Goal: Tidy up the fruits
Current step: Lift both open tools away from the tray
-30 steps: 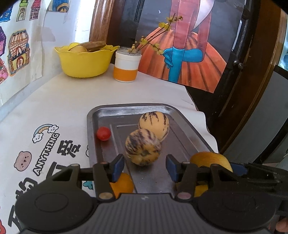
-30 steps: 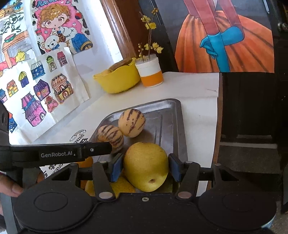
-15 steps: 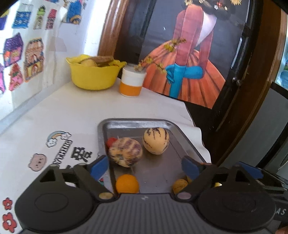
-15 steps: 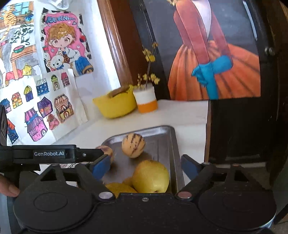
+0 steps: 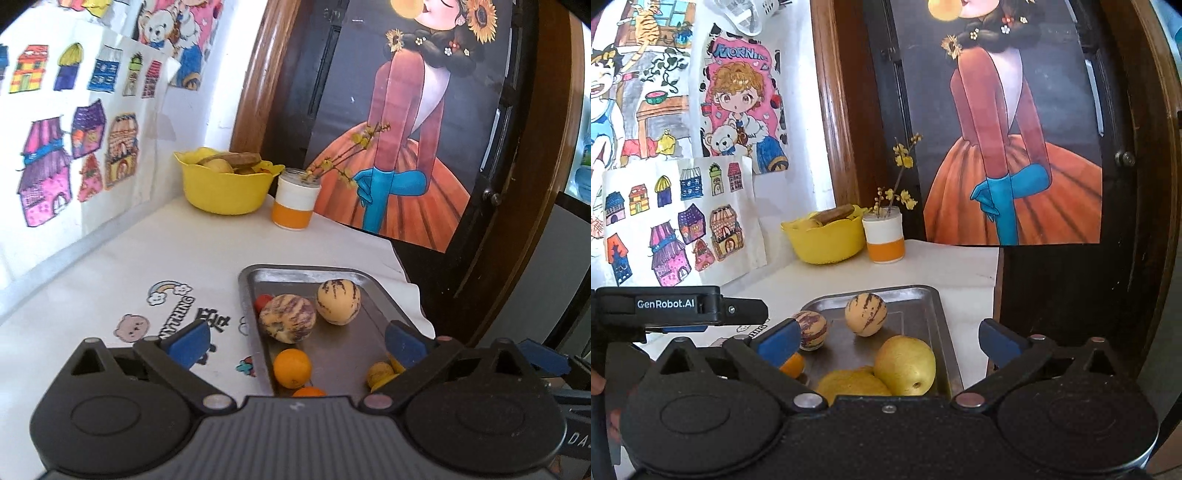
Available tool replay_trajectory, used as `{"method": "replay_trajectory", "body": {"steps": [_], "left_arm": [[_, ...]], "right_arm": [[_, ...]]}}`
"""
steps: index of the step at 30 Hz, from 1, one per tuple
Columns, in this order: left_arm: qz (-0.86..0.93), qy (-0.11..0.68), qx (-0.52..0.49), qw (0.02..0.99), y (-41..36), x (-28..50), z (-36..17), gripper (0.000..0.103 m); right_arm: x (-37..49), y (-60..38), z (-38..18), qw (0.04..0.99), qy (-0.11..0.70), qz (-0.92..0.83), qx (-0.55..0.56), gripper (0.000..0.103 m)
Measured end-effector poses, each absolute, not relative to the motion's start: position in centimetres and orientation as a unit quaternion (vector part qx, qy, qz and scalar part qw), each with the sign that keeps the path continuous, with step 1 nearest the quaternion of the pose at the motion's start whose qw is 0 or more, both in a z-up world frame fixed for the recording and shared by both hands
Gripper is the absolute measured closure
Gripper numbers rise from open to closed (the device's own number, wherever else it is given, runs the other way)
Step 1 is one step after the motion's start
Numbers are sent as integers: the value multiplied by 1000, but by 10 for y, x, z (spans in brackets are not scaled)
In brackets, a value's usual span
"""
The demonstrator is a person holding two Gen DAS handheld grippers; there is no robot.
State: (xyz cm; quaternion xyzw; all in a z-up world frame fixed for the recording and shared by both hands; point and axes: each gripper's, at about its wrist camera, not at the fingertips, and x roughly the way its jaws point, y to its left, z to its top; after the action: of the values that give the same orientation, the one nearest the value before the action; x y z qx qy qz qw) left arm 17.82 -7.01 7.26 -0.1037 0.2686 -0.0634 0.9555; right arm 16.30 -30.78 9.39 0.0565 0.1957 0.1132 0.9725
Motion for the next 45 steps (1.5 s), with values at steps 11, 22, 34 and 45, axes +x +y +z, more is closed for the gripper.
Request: {"method": "replay_trajectory", "body": {"steps": [11, 22, 34, 45], "left_arm": [[-30, 254, -106, 961, -51, 140, 72, 1], [-12, 248, -109, 963, -41, 107, 64, 1], [6, 238, -113, 965, -30, 77, 62, 1], [13, 222, -106, 969, -23, 53, 53, 1]], "right_arm": [[129, -296, 104, 978, 172, 104, 47, 1], [99, -282, 103, 983, 156, 94, 16, 1], [71, -273, 105, 987, 137, 89, -5, 1], [44, -258, 91, 987, 132, 90, -18, 1]]}}
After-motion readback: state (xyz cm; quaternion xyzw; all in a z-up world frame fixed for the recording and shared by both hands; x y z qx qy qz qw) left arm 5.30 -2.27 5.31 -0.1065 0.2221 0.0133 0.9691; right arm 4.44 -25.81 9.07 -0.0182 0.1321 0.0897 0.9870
